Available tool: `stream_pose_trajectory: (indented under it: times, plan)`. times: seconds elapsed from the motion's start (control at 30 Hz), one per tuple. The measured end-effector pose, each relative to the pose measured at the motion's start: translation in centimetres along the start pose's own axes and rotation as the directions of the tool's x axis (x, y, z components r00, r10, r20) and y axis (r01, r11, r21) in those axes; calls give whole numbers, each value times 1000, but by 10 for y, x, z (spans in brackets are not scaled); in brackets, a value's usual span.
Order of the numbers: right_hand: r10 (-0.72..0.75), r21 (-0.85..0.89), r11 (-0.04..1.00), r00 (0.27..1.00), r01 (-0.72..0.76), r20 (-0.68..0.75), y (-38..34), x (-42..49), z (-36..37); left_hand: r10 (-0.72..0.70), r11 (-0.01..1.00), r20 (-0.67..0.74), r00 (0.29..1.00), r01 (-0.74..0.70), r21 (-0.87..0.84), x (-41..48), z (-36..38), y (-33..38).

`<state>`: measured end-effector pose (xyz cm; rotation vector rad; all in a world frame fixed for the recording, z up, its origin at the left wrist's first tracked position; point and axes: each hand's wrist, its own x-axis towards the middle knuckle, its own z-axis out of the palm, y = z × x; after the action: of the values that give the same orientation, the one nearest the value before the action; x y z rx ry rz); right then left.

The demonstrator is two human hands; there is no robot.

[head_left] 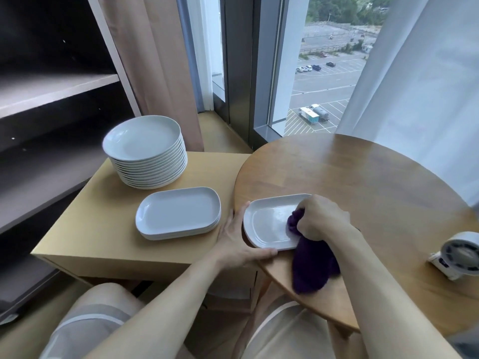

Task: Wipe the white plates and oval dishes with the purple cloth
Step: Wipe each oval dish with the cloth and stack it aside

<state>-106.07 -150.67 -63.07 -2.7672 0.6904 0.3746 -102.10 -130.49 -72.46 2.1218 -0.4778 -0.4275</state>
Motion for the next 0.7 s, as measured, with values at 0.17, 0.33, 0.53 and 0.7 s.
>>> stream_pose_trajectory:
  times: [0.17, 0.33, 0.53, 0.7]
  plan:
    - [63, 108, 993, 977, -41, -205, 11, 12, 12, -11, 1000, 20, 1000, 12, -14, 0, -1, -3]
    - [-84, -39, 996, 951, 76, -299, -3, 17, 29, -4, 999, 30, 1000, 5, -37, 1, 1, -2]
    - [-460, -142, 888, 852, 438, -249, -43, 1, 43, 49, 998, 12, 999, -49, -48, 1, 2, 3]
    - [-523, -93, 852, 846, 515, -104, -55, -12, 33, 41, 998, 30, 999, -40, -52, 1, 0, 3]
